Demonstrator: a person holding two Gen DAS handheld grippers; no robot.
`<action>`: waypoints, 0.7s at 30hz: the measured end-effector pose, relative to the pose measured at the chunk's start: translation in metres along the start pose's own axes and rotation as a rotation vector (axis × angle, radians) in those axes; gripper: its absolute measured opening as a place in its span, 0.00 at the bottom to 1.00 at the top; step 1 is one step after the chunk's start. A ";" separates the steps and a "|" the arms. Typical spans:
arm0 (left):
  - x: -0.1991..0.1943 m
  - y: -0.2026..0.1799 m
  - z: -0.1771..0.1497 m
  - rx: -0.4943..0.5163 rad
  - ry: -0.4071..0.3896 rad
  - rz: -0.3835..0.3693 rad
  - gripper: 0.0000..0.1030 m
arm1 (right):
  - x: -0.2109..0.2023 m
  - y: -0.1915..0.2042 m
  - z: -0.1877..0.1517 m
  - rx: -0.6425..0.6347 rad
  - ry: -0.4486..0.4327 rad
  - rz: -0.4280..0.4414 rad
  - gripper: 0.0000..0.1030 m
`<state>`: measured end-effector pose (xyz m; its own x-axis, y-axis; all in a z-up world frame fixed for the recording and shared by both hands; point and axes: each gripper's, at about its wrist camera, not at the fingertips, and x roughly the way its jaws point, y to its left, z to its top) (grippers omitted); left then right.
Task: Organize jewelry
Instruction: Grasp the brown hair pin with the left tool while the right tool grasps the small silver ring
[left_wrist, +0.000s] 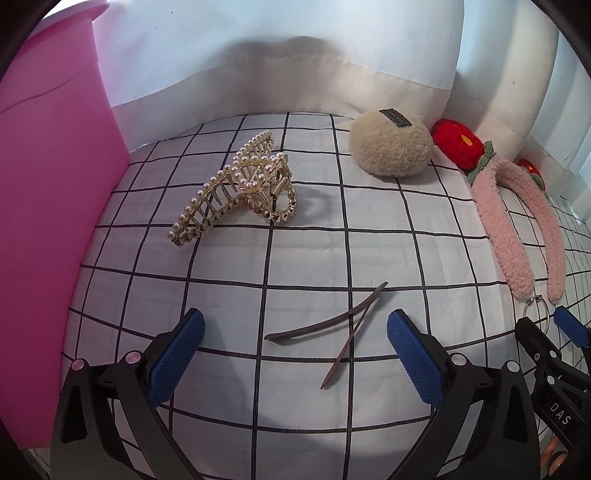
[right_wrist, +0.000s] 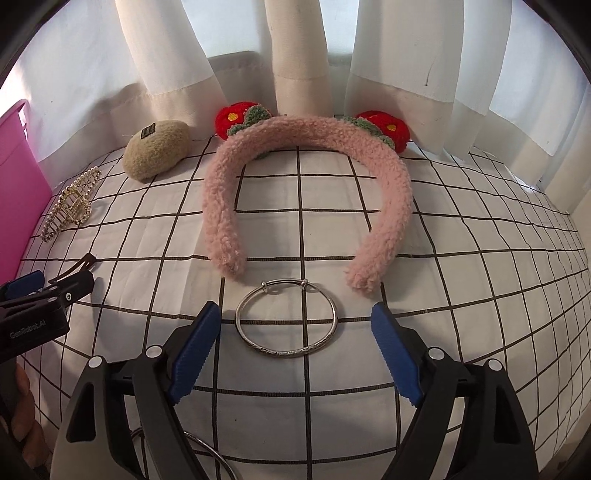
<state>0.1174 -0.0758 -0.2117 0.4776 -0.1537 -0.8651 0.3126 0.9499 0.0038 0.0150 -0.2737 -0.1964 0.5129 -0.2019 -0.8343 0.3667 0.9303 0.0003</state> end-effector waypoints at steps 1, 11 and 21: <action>-0.002 0.000 -0.001 0.001 -0.005 0.000 0.95 | 0.000 0.000 0.000 -0.003 0.000 0.006 0.76; -0.013 -0.005 -0.013 0.014 -0.036 -0.013 0.82 | -0.008 0.002 -0.004 -0.031 -0.015 0.016 0.53; -0.025 -0.007 -0.017 0.019 -0.050 -0.034 0.30 | -0.013 0.002 -0.008 -0.028 -0.020 0.042 0.52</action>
<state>0.0891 -0.0741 -0.1983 0.5071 -0.1995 -0.8385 0.3441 0.9388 -0.0152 0.0032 -0.2666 -0.1901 0.5428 -0.1686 -0.8227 0.3229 0.9463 0.0191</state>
